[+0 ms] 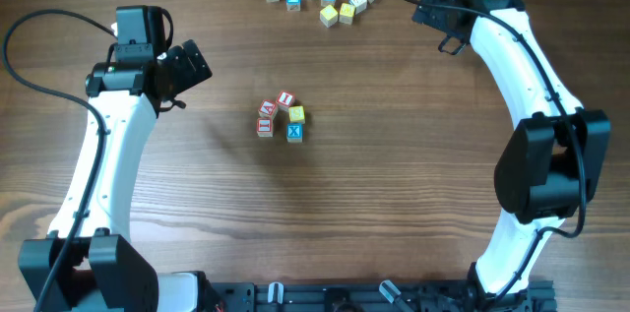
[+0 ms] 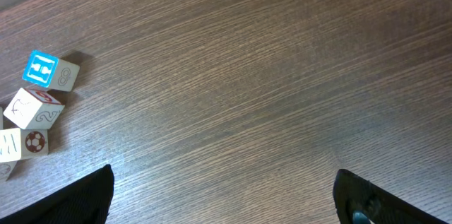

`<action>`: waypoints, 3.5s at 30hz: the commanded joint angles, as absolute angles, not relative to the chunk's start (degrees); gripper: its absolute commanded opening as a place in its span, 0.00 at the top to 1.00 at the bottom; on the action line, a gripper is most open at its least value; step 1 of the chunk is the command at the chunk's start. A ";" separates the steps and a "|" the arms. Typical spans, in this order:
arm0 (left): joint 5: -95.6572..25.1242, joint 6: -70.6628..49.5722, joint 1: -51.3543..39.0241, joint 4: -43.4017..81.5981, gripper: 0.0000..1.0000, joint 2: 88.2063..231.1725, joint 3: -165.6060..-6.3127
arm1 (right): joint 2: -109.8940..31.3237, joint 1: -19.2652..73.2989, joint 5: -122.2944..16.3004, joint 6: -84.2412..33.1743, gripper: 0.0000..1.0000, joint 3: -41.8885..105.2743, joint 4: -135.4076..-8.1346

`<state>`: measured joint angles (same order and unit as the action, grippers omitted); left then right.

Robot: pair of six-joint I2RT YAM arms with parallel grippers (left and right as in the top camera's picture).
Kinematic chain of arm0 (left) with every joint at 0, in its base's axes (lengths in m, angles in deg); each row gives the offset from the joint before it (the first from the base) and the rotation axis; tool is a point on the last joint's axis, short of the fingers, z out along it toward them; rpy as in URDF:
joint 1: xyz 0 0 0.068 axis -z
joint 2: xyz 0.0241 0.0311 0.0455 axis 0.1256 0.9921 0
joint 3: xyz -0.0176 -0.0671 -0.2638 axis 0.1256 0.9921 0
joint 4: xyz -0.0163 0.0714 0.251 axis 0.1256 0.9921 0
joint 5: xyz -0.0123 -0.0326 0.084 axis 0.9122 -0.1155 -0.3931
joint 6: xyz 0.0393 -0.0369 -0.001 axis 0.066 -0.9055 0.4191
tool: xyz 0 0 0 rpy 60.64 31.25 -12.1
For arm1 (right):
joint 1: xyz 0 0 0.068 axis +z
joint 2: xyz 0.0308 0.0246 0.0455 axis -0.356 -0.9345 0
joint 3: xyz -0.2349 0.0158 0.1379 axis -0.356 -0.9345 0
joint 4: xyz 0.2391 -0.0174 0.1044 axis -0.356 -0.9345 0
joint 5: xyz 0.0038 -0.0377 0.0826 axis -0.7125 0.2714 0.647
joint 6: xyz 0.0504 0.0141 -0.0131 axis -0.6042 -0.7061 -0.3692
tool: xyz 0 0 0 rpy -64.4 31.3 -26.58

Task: Form a circle
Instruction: 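Open the left gripper and retract it up to the upper left, then reach the right gripper into the block pile toward a yellow block, then grasp the yellow 'M' block with the right gripper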

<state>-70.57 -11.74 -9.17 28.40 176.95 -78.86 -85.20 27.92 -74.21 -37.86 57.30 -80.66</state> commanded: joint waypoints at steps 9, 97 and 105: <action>-71.35 -12.28 -9.32 28.44 0.00 176.33 -79.40 | -84.98 28.38 -73.90 -37.75 0.00 57.45 -78.86; -71.35 -12.30 -9.32 28.44 0.00 176.33 -79.40 | -95.38 42.09 -63.65 -31.17 0.21 58.72 -67.63; -71.35 -12.28 -9.32 28.42 0.00 176.33 -79.40 | -101.15 42.28 -64.61 -31.17 0.29 58.72 -64.26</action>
